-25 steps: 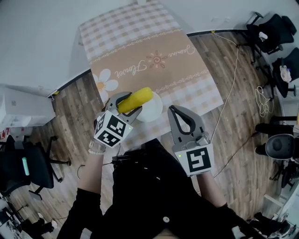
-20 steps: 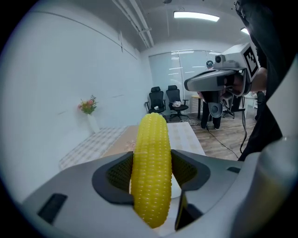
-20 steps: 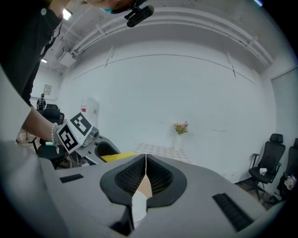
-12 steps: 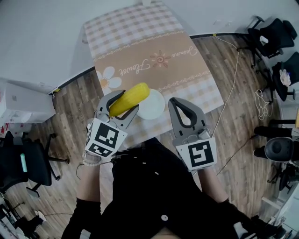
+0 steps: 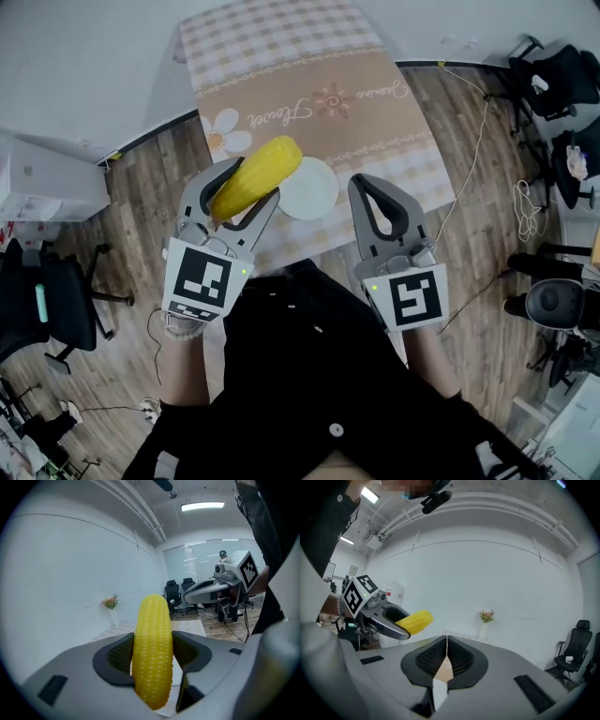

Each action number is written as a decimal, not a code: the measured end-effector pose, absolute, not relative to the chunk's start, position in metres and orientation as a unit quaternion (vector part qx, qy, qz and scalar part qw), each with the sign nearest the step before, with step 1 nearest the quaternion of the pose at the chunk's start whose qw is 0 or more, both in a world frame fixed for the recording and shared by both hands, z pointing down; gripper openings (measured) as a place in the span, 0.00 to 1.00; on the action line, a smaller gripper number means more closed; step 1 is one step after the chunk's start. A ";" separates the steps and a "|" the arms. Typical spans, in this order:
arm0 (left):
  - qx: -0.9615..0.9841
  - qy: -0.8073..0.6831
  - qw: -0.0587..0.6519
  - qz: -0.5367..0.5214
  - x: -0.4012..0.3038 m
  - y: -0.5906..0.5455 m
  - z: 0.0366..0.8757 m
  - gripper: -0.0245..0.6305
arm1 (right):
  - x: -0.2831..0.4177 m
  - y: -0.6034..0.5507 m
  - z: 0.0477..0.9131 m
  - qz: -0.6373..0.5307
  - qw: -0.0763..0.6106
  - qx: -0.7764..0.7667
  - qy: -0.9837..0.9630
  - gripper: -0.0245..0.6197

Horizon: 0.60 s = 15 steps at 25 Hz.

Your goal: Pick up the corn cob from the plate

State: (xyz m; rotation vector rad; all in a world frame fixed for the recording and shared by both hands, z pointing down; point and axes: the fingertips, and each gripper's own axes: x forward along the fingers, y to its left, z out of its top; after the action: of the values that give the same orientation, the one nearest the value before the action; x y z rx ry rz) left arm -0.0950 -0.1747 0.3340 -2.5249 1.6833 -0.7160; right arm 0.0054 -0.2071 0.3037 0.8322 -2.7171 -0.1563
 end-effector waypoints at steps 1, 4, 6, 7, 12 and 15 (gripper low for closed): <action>-0.809 0.541 0.016 -0.229 -0.095 -0.174 0.332 0.43 | 0.006 -0.207 0.303 -0.055 0.146 0.290 -0.944 0.10; -0.808 0.544 0.021 -0.227 -0.093 -0.171 0.327 0.43 | 0.005 -0.206 0.303 -0.059 0.146 0.288 -0.945 0.10; -0.808 0.545 0.023 -0.223 -0.092 -0.169 0.323 0.43 | 0.003 -0.205 0.303 -0.062 0.146 0.285 -0.945 0.10; -0.808 0.545 0.024 -0.222 -0.091 -0.168 0.322 0.43 | 0.002 -0.204 0.303 -0.063 0.146 0.284 -0.946 0.10; -0.807 0.548 0.020 -0.218 -0.089 -0.167 0.319 0.43 | -0.001 -0.201 0.301 -0.071 0.146 0.281 -0.946 0.10; -0.806 0.552 0.018 -0.215 -0.090 -0.166 0.317 0.43 | -0.002 -0.201 0.300 -0.074 0.145 0.281 -0.946 0.10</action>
State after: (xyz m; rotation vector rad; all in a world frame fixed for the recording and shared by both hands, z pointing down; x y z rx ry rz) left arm -0.0896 -0.1663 0.3168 -2.5015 1.7136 -0.6686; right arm -0.0019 -0.2006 0.3004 0.8101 -2.7249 -0.2136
